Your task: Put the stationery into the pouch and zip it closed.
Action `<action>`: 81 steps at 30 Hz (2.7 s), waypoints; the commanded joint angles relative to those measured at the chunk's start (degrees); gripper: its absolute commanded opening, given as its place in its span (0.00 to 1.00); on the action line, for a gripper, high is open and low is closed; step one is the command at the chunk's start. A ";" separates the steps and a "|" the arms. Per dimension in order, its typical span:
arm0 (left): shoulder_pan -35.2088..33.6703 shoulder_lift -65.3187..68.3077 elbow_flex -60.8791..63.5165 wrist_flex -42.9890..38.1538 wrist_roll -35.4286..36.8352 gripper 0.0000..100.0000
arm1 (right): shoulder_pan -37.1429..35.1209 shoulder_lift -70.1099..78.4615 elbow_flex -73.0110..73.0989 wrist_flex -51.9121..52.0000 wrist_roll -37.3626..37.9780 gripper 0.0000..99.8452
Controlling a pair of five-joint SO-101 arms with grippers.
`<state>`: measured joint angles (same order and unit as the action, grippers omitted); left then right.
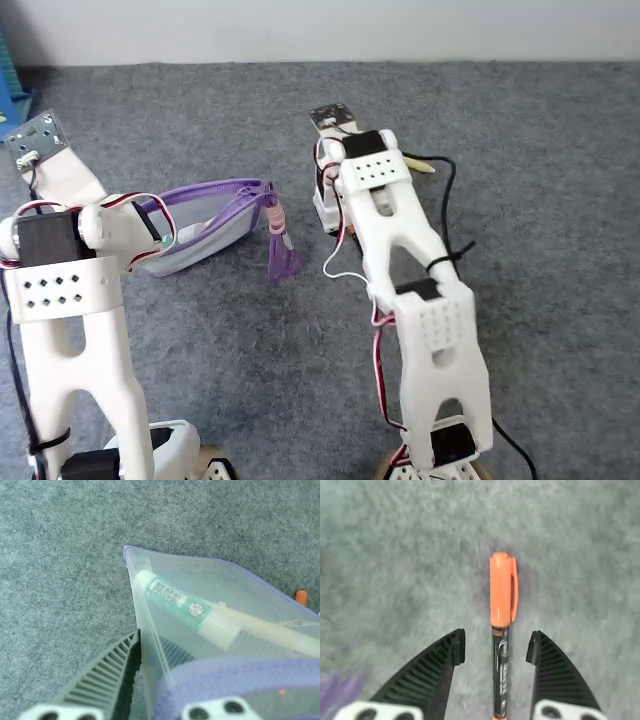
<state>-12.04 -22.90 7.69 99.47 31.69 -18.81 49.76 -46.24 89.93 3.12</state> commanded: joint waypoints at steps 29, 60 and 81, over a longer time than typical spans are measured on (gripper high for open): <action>-0.09 2.02 -0.31 0.79 0.44 0.01 | 4.44 2.77 -42.90 13.14 6.33 0.01; -0.09 2.02 -0.31 0.53 0.44 0.01 | -14.99 -66.77 7.12 -2.77 -17.93 0.01; -0.09 2.02 -0.31 0.62 0.44 0.01 | -20.26 -80.31 47.82 -54.73 -22.51 0.01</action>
<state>-12.04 -22.90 7.69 99.47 31.69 -38.15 -27.16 -3.78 45.98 -18.95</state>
